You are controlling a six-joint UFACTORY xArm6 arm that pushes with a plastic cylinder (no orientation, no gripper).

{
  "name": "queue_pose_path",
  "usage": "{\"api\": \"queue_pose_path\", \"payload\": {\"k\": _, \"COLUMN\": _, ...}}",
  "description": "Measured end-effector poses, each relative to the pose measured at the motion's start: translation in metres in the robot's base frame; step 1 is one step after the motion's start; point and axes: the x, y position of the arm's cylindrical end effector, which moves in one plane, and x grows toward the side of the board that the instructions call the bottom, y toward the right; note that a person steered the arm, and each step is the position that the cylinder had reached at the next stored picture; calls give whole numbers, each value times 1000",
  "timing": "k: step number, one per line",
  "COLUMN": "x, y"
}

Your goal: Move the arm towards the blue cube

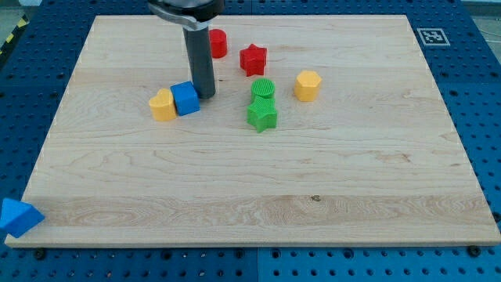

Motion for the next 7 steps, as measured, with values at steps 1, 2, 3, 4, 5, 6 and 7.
{"api": "queue_pose_path", "payload": {"k": 1, "x": 13, "y": -9}}
{"api": "queue_pose_path", "payload": {"k": 2, "x": 27, "y": -18}}
{"api": "queue_pose_path", "payload": {"k": 3, "x": 35, "y": -24}}
{"api": "queue_pose_path", "payload": {"k": 4, "x": 33, "y": -24}}
{"api": "queue_pose_path", "payload": {"k": 5, "x": 8, "y": -18}}
{"api": "queue_pose_path", "payload": {"k": 6, "x": -29, "y": -6}}
{"api": "queue_pose_path", "payload": {"k": 7, "x": -58, "y": -2}}
